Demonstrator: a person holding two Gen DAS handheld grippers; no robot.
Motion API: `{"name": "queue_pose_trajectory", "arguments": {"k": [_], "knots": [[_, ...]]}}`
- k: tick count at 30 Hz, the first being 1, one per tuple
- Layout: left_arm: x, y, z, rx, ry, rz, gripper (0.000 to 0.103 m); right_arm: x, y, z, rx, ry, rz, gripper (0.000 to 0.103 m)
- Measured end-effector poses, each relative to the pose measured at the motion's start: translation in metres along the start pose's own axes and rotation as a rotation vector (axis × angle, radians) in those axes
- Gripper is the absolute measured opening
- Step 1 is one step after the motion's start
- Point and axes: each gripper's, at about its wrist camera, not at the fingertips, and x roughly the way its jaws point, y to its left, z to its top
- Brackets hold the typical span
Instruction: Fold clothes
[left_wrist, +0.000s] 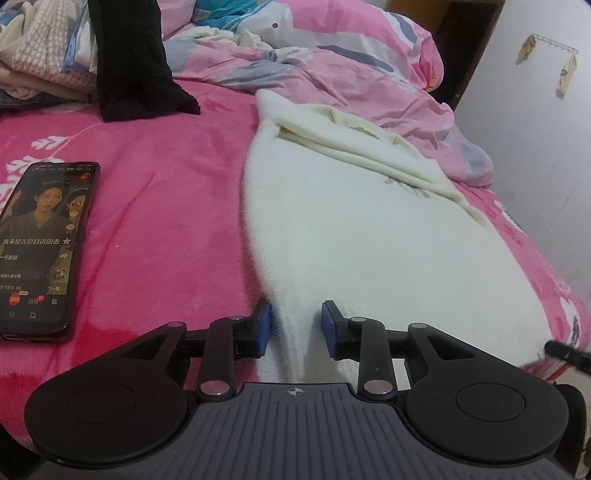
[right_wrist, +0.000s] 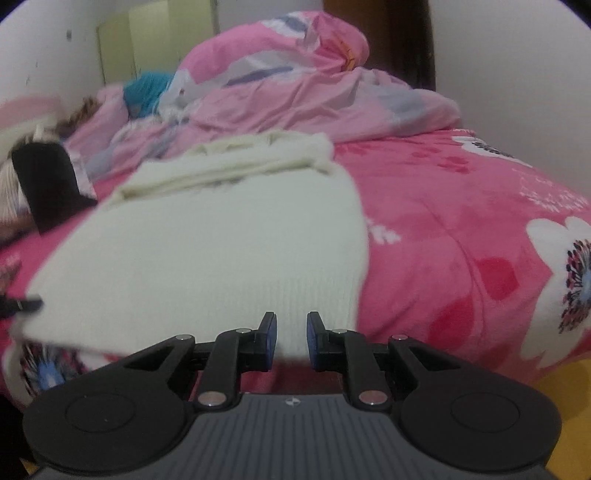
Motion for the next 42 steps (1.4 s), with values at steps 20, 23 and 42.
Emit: {"name": "queue_pose_trajectory", "arguments": {"k": [20, 23, 42], "knots": [[0.008, -0.017, 0.002, 0.032, 0.047, -0.089, 0.1, 0.01, 0.044, 0.01, 0.018, 0.074, -0.053, 0.034], [0.01, -0.021, 0.003, 0.04, 0.058, -0.073, 0.101, 0.012, 0.054, 0.02, 0.007, 0.052, -0.034, 0.045], [0.022, -0.052, 0.003, 0.138, 0.134, 0.107, 0.103, 0.069, 0.088, 0.023, -0.068, 0.107, -0.016, 0.094]]}}
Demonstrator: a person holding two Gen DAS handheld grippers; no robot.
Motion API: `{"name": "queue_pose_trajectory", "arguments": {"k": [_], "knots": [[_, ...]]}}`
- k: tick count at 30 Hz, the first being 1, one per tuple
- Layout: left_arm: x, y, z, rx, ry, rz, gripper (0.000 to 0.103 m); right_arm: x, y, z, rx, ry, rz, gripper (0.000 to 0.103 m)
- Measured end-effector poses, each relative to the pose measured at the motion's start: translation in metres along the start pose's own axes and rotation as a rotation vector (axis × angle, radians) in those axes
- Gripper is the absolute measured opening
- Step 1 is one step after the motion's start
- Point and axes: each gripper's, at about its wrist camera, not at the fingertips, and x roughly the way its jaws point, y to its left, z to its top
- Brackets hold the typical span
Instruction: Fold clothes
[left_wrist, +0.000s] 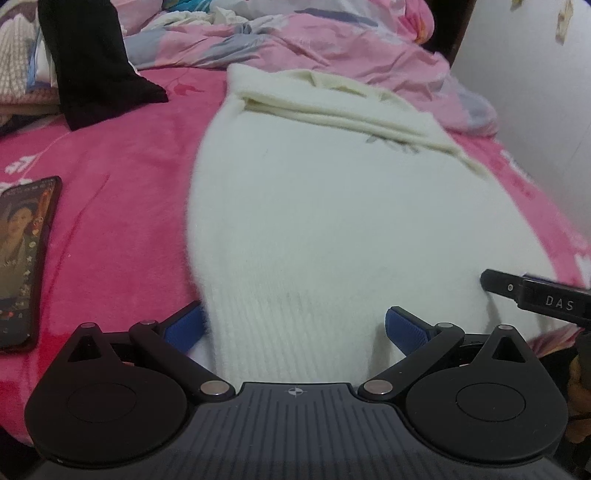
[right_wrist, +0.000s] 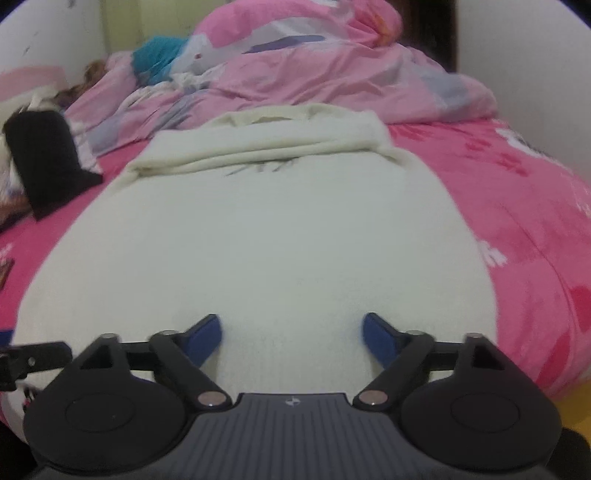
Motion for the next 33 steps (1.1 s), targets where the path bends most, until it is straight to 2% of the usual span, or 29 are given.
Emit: {"name": "queue_pose_trajectory", "arguments": {"k": [1, 4, 11, 26, 28, 33], "knots": [[0.001, -0.003, 0.001, 0.011, 0.009, 0.014, 0.103, 0.002, 0.004, -0.001, -0.022, 0.01, 0.002, 0.103], [0.003, -0.006, 0.003, 0.02, 0.028, 0.039, 0.103, 0.004, 0.012, -0.004, -0.056, 0.015, -0.019, 0.103], [0.004, -0.004, 0.006, -0.029, 0.041, 0.042, 0.103, 0.005, 0.011, -0.003, -0.047, 0.029, -0.016, 0.103], [0.005, -0.012, 0.008, -0.018, 0.053, 0.08, 0.103, 0.002, 0.012, -0.002, -0.06, 0.027, -0.007, 0.103], [0.005, -0.012, 0.007, -0.018, 0.055, 0.084, 0.103, -0.003, 0.011, 0.002, -0.054, 0.017, -0.015, 0.103], [0.006, -0.013, 0.007, -0.012, 0.055, 0.095, 0.103, -0.008, 0.007, 0.022, -0.047, -0.048, 0.031, 0.103]]}}
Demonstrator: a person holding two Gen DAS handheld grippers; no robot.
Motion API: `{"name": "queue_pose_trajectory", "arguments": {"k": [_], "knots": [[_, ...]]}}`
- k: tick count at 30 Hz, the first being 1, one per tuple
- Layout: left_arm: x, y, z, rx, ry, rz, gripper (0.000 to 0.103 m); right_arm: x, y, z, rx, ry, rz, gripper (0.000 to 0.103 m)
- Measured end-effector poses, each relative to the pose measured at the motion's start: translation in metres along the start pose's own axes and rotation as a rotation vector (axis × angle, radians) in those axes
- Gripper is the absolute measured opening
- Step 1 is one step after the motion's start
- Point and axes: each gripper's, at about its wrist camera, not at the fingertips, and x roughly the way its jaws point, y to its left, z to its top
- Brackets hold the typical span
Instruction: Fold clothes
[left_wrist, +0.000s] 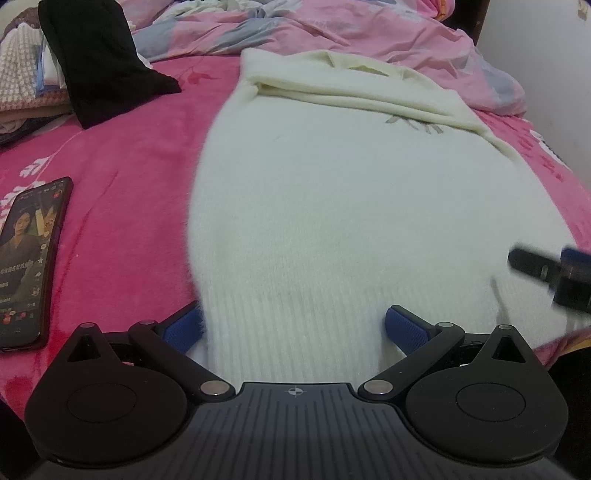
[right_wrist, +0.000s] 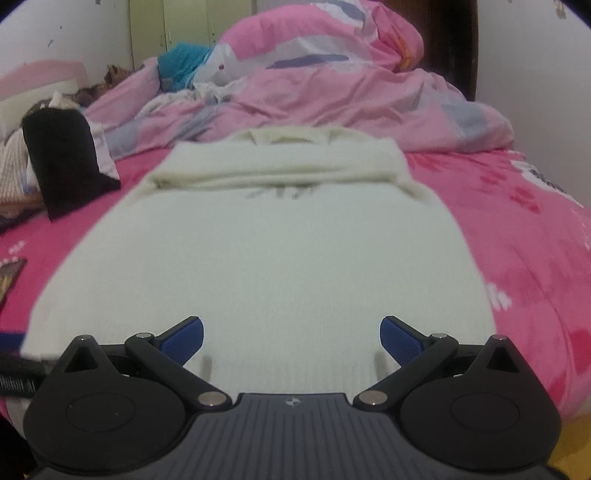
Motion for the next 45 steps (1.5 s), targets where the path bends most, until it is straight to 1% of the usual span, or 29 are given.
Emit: {"name": "queue_pose_trajectory", "arguments": {"k": [2, 6, 9, 10, 11, 13, 16, 20, 24, 27, 28, 29, 31, 33, 34, 36, 39, 41, 42, 43, 44, 45], "knots": [[0.0, 0.0, 0.0, 0.001, 0.0, 0.004, 0.103, 0.004, 0.0, 0.011, -0.011, -0.026, 0.019, 0.103], [0.0, -0.001, 0.0, 0.002, 0.001, 0.007, 0.103, 0.022, 0.009, 0.026, -0.076, -0.065, 0.034, 0.101], [0.0, -0.001, 0.0, 0.002, 0.002, 0.006, 0.103, 0.038, 0.017, 0.028, -0.105, -0.063, 0.048, 0.092], [0.0, -0.001, 0.0, 0.003, 0.002, 0.005, 0.103, 0.043, 0.019, 0.026, -0.108, -0.057, 0.053, 0.085], [0.0, -0.001, 0.0, 0.005, 0.001, 0.005, 0.103, 0.047, 0.02, 0.023, -0.109, -0.043, 0.052, 0.076], [0.001, 0.0, 0.0, 0.014, 0.001, 0.001, 0.103, 0.052, 0.02, 0.013, -0.109, -0.014, 0.05, 0.066], [0.0, 0.001, -0.002, 0.027, -0.005, -0.016, 0.103, 0.034, 0.023, -0.008, -0.153, -0.051, 0.053, 0.065], [-0.001, 0.002, -0.004, 0.044, -0.022, -0.035, 0.103, 0.003, 0.023, -0.039, -0.18, -0.069, 0.066, 0.064], [-0.012, 0.009, -0.013, 0.075, -0.064, -0.078, 0.103, -0.025, 0.02, -0.06, -0.179, -0.045, 0.084, 0.059], [-0.026, 0.019, -0.021, 0.08, -0.09, -0.106, 0.103, -0.041, 0.02, -0.067, -0.205, -0.005, 0.104, 0.048], [-0.031, 0.022, -0.022, 0.074, -0.096, -0.112, 0.103, -0.045, 0.02, -0.068, -0.215, 0.007, 0.112, 0.042], [-0.038, 0.025, -0.022, 0.074, -0.119, -0.114, 0.103, -0.049, 0.019, -0.067, -0.221, 0.006, 0.113, 0.037], [-0.053, 0.03, -0.022, 0.076, -0.169, -0.118, 0.103, -0.053, 0.016, -0.058, -0.22, -0.034, 0.109, 0.036], [-0.065, 0.03, -0.02, 0.092, -0.242, -0.095, 0.103, -0.052, 0.009, -0.043, -0.186, -0.08, 0.103, 0.035], [-0.071, 0.03, -0.019, 0.1, -0.28, -0.082, 0.103, -0.047, 0.005, -0.034, -0.157, -0.102, 0.105, 0.033], [-0.073, 0.024, -0.012, 0.119, -0.318, -0.079, 0.103, -0.033, -0.003, -0.017, -0.102, -0.13, 0.118, 0.031], [-0.065, 0.007, -0.001, 0.159, -0.351, -0.116, 0.099, -0.007, -0.007, -0.004, -0.059, -0.133, 0.121, 0.026], [-0.053, -0.003, 0.0, 0.188, -0.36, -0.125, 0.094, 0.006, -0.003, -0.007, -0.055, -0.103, 0.116, 0.022], [-0.045, -0.006, -0.001, 0.199, -0.351, -0.118, 0.093, 0.009, 0.0, -0.014, -0.062, -0.083, 0.123, 0.022], [-0.037, -0.009, -0.002, 0.21, -0.34, -0.11, 0.088, 0.011, 0.003, -0.021, -0.068, -0.062, 0.13, 0.021], [-0.029, -0.011, -0.004, 0.221, -0.329, -0.102, 0.08, 0.005, 0.006, -0.03, -0.095, -0.069, 0.129, 0.021], [-0.021, -0.01, -0.007, 0.224, -0.3, -0.089, 0.076, -0.001, 0.008, -0.038, -0.122, -0.078, 0.127, 0.021]]}}
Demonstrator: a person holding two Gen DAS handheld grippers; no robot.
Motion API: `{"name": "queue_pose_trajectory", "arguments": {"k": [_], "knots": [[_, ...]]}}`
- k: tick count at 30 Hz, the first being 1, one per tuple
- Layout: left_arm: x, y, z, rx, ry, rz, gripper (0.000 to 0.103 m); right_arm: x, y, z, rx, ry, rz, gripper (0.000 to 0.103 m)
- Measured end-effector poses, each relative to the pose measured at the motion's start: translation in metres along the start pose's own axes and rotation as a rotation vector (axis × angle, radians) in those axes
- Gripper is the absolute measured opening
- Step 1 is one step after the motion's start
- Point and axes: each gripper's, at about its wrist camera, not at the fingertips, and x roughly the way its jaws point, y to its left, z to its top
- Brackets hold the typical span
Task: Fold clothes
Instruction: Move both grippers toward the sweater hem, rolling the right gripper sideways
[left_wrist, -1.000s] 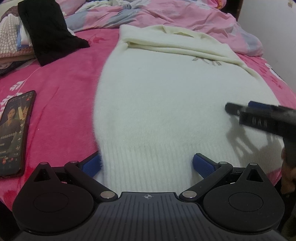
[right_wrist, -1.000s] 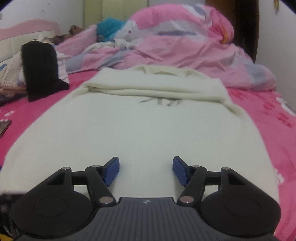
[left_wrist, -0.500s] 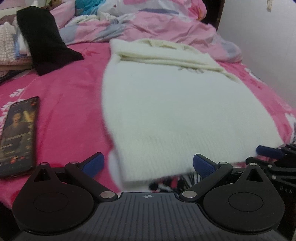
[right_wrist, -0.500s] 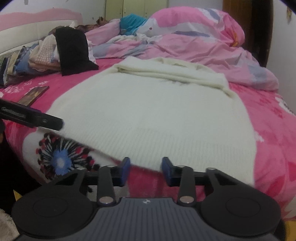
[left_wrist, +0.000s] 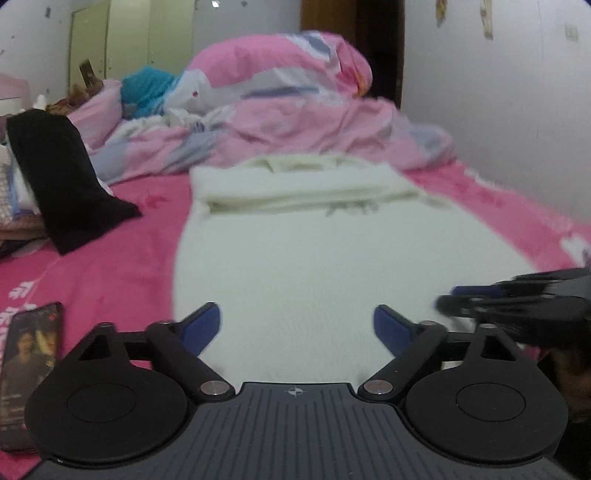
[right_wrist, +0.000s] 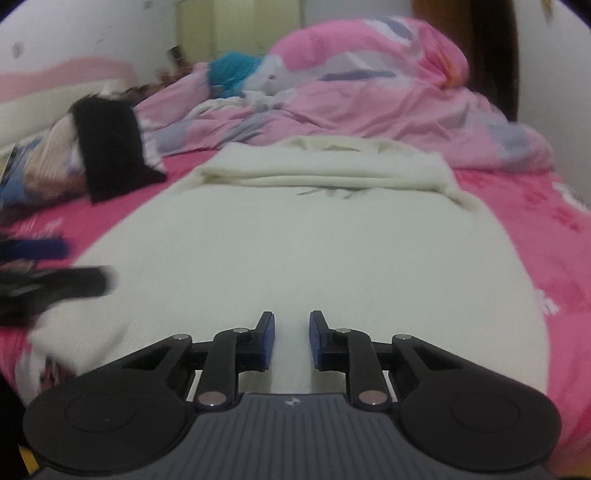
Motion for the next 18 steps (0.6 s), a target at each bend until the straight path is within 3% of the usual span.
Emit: {"name": "queue_pose_trajectory", "arguments": {"k": [2, 7, 9, 14, 18], "knots": [[0.006, 0.007, -0.011, -0.018, 0.055, 0.0, 0.072, -0.016, 0.001, -0.012, -0.035, 0.005, 0.027, 0.021], [-0.014, 0.023, -0.021, -0.035, 0.043, -0.043, 0.069, -0.052, -0.012, -0.026, -0.054, 0.059, 0.09, 0.021], [-0.018, 0.022, -0.014, -0.036, 0.026, -0.065, 0.069, -0.056, -0.023, -0.017, -0.03, 0.034, 0.09, 0.021], [0.009, 0.005, 0.008, -0.019, -0.005, -0.082, 0.069, -0.014, -0.061, 0.038, 0.055, -0.064, 0.017, 0.021], [0.042, 0.002, 0.008, -0.042, 0.056, -0.051, 0.066, 0.038, -0.09, 0.056, 0.104, 0.023, -0.055, 0.02]]}}
